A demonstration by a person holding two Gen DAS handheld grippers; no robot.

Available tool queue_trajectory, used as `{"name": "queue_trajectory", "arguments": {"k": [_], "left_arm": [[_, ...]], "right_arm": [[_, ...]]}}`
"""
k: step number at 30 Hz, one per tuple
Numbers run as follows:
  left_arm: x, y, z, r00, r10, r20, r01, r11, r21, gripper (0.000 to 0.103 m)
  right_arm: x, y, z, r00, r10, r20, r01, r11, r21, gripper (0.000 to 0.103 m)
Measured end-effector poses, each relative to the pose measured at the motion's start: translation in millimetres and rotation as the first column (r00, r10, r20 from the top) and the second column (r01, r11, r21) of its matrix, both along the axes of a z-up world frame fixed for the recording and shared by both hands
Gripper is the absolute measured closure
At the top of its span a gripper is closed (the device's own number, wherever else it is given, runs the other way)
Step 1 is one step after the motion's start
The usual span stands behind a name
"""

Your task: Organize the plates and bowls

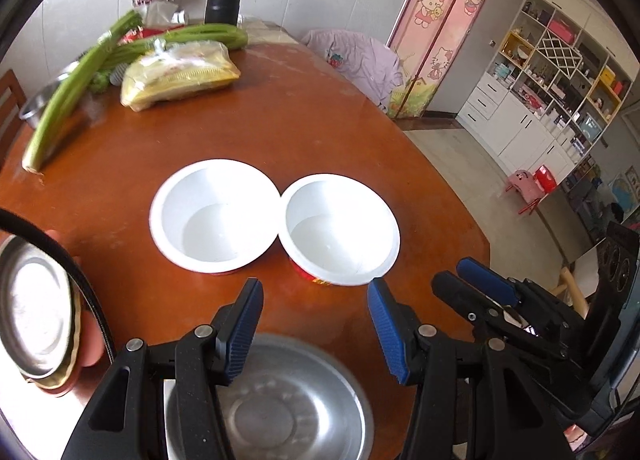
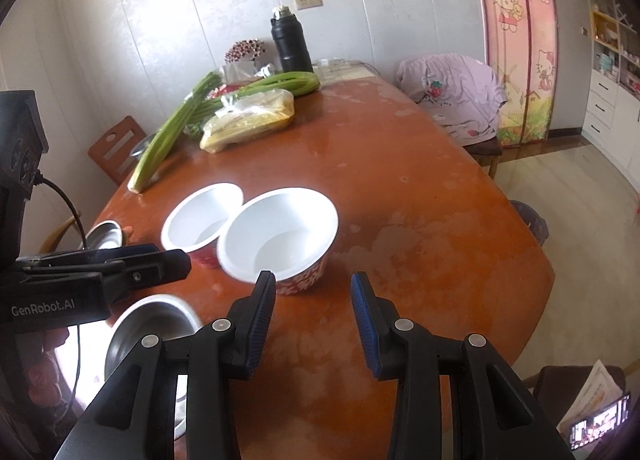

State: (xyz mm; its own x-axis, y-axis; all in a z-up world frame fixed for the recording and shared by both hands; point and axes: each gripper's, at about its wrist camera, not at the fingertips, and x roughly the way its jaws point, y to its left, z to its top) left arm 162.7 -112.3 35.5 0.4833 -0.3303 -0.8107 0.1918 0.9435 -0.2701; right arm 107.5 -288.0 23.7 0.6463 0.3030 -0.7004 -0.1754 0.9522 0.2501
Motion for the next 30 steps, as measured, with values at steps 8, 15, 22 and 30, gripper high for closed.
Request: {"name": "queue_trajectory", "arguments": {"k": [8, 15, 22, 30], "left_arm": [[21, -7, -19, 0.997, 0.016, -0.07, -0.019, 0.999, -0.046, 0.049], [33, -9, -26, 0.994, 0.04, -0.101, -0.048, 0.996, -0.08, 0.049], [44, -14, -33, 0.991, 0.046, -0.123, -0.057, 0.994, -0.089, 0.049], [55, -16, -42, 0.987, 0.052, -0.151, -0.068, 0.992, -0.103, 0.055]], "right_arm": [[30, -2, -8, 1.0, 0.021, -0.023, -0.021, 0.999, -0.037, 0.063], [52, 0, -23, 0.997, 0.041, -0.059, -0.044, 0.998, -0.054, 0.063], [72, 3, -34, 0.993, 0.071, -0.09, -0.075, 0.996, -0.043, 0.063], [79, 21, -42, 0.985, 0.134, -0.107, -0.14, 0.989, -0.05, 0.066]]}}
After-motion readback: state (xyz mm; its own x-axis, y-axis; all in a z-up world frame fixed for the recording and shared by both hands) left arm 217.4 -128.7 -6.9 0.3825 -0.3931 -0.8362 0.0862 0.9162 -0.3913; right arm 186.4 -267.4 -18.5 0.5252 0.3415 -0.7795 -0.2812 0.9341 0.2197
